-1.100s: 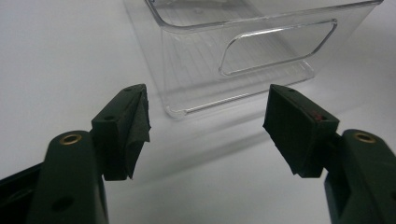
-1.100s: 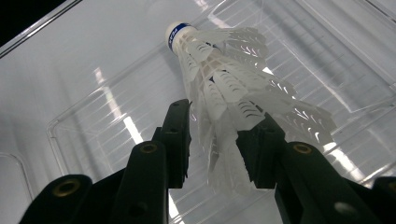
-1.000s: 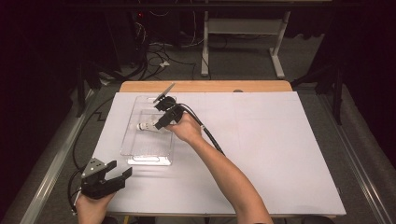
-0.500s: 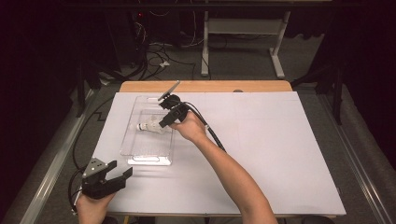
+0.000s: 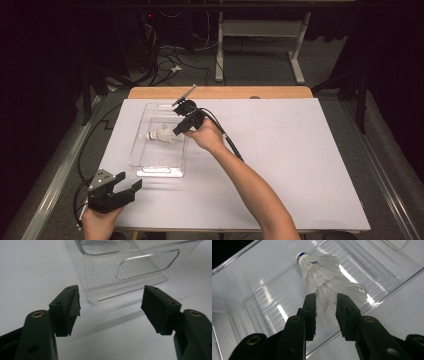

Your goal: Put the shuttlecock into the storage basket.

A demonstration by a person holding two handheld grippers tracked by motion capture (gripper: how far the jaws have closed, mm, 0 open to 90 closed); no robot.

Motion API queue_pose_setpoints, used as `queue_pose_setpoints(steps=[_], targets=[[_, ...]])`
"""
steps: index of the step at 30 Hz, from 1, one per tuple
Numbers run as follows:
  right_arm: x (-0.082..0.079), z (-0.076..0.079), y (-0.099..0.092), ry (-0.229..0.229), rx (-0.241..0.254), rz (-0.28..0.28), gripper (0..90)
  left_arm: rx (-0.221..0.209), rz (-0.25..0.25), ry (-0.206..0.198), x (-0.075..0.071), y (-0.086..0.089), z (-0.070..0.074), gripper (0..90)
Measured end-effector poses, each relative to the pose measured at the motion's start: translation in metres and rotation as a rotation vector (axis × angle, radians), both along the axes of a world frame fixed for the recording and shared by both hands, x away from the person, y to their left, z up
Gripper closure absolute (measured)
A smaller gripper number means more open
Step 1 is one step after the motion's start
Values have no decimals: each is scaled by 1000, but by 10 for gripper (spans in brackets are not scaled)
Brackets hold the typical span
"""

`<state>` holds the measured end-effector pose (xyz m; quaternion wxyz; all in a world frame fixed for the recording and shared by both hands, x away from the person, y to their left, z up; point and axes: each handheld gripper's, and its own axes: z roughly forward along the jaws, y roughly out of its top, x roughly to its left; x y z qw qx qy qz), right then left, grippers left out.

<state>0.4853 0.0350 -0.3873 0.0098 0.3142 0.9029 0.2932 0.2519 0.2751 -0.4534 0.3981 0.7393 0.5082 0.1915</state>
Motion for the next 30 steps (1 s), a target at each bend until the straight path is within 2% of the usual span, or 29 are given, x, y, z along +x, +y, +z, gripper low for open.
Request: queue_pose_setpoints(steps=[10,30], targets=[[-3,7,-10,-19,22,-5,691,1,5,2,0,1,0,322],[-7,6,-37,-46,78,-29,636,0,10,6,0,1,0,322]])
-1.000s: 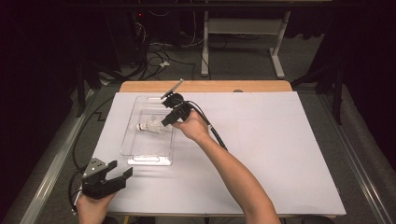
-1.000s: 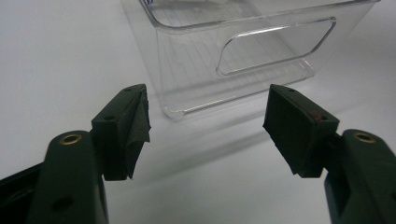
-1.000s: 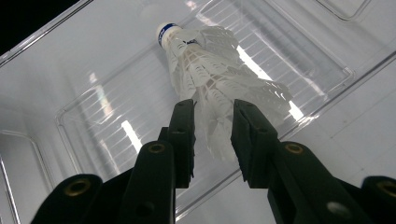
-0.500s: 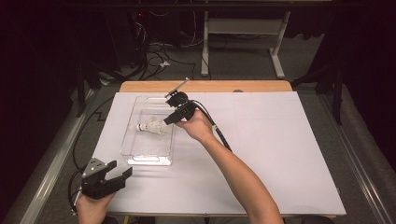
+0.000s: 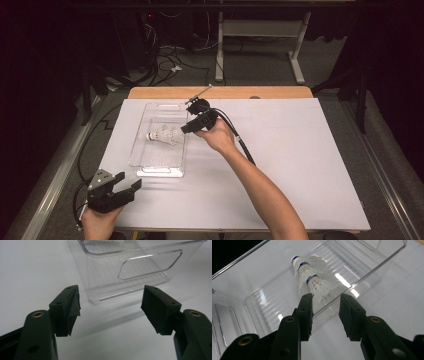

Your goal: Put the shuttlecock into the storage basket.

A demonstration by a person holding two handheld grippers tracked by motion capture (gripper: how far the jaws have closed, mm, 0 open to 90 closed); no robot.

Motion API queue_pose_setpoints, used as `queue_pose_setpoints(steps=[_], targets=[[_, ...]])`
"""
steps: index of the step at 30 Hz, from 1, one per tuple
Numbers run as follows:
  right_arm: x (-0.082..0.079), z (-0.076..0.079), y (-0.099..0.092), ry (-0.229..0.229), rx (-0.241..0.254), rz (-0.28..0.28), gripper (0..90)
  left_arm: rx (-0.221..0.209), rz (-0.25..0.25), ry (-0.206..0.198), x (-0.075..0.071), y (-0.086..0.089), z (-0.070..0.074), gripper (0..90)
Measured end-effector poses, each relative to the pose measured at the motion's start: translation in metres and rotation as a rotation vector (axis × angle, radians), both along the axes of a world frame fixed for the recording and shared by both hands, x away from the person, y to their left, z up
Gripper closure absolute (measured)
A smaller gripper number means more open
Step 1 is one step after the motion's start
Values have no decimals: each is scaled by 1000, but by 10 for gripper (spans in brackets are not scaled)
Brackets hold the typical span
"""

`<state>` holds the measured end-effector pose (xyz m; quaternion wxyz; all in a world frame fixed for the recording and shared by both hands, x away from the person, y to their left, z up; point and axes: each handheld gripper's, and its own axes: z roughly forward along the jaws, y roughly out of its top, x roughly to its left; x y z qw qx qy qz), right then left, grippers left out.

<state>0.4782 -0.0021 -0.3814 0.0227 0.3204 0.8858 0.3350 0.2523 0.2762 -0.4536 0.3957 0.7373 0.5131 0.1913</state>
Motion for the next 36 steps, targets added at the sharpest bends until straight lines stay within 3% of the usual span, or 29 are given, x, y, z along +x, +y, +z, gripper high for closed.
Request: queue_pose_setpoints(steps=[36], targets=[[-6,-4,-50,-27,37,-61,603,-6,6,0,0,1,-1,322]])
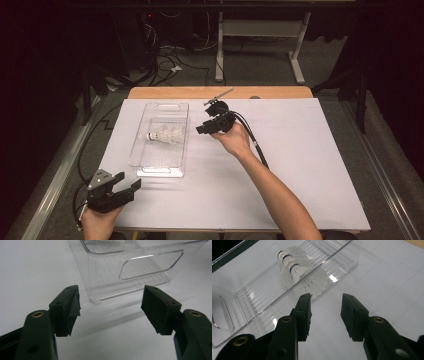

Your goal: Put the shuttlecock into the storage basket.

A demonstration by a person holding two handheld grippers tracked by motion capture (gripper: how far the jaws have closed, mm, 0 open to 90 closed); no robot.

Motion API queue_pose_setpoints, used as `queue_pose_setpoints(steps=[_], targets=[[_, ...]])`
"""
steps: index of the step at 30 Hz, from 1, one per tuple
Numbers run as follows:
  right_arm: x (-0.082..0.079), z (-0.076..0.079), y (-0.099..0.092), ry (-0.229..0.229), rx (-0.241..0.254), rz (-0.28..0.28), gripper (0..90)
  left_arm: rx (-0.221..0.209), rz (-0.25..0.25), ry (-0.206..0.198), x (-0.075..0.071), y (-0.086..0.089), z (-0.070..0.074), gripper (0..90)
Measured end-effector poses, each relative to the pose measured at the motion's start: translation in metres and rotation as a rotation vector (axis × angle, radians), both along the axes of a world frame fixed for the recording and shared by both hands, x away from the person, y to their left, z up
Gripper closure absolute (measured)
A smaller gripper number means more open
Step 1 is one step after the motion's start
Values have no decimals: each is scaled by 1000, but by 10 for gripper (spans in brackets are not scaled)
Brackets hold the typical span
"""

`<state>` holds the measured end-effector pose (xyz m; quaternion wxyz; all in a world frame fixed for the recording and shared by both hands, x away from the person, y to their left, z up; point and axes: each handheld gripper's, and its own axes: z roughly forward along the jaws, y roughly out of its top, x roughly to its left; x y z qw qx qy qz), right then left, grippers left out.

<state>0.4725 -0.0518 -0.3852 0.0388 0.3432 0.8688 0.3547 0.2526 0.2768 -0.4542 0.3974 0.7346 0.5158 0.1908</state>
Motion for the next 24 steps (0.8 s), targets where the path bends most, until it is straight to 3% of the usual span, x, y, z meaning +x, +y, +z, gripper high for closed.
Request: queue_pose_setpoints(steps=[24], targets=[[-2,-11,-31,0,-6,-51,599,-3,2,1,0,1,0,321]])
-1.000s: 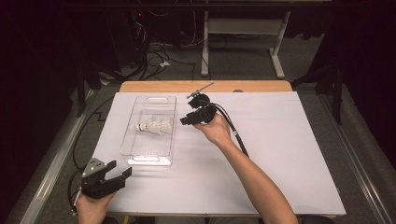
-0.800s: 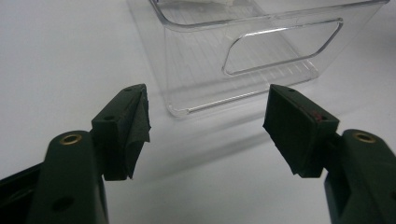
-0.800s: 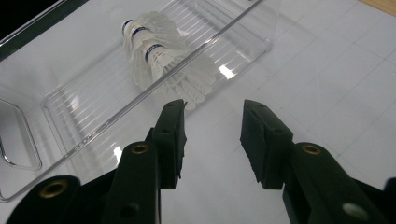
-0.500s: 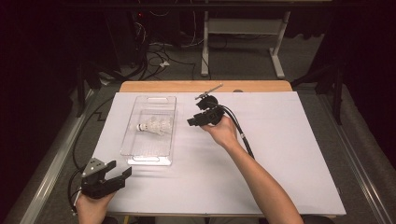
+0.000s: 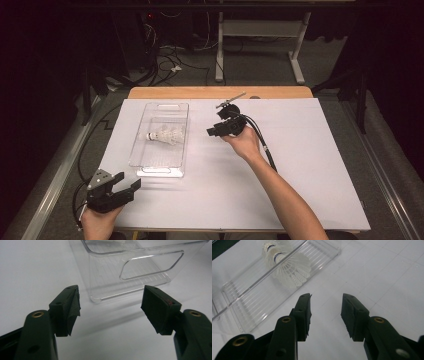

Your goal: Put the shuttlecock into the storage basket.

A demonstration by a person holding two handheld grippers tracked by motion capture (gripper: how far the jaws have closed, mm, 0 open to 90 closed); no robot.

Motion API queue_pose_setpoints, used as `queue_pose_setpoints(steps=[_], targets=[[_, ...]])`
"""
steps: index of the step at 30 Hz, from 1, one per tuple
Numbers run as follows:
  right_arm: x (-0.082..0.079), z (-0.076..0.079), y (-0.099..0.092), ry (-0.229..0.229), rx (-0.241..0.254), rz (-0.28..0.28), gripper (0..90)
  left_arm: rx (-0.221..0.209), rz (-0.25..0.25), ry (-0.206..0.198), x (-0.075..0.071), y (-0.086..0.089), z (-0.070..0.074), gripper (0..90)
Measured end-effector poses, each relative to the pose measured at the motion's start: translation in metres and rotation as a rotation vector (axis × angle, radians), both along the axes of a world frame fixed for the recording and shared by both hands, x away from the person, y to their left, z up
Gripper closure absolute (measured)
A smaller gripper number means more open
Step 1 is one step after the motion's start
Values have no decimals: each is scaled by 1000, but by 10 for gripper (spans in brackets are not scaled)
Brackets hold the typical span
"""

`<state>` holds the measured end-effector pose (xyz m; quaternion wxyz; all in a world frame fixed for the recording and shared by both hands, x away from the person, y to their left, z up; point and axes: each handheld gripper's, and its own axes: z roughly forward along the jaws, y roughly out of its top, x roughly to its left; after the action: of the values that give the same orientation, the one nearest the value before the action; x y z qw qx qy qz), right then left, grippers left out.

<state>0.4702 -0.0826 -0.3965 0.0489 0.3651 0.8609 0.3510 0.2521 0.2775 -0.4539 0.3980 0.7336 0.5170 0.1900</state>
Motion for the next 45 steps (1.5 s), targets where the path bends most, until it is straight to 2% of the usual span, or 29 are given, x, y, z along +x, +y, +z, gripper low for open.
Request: queue_pose_setpoints(steps=[22,27,45], targets=[[-4,-7,-26,4,3,-39,590,1,3,2,0,0,0,321],[-7,-9,-30,-1,-12,-40,588,0,3,3,0,0,0,321],[-9,-13,-47,6,-2,-65,588,0,5,5,0,0,0,322]])
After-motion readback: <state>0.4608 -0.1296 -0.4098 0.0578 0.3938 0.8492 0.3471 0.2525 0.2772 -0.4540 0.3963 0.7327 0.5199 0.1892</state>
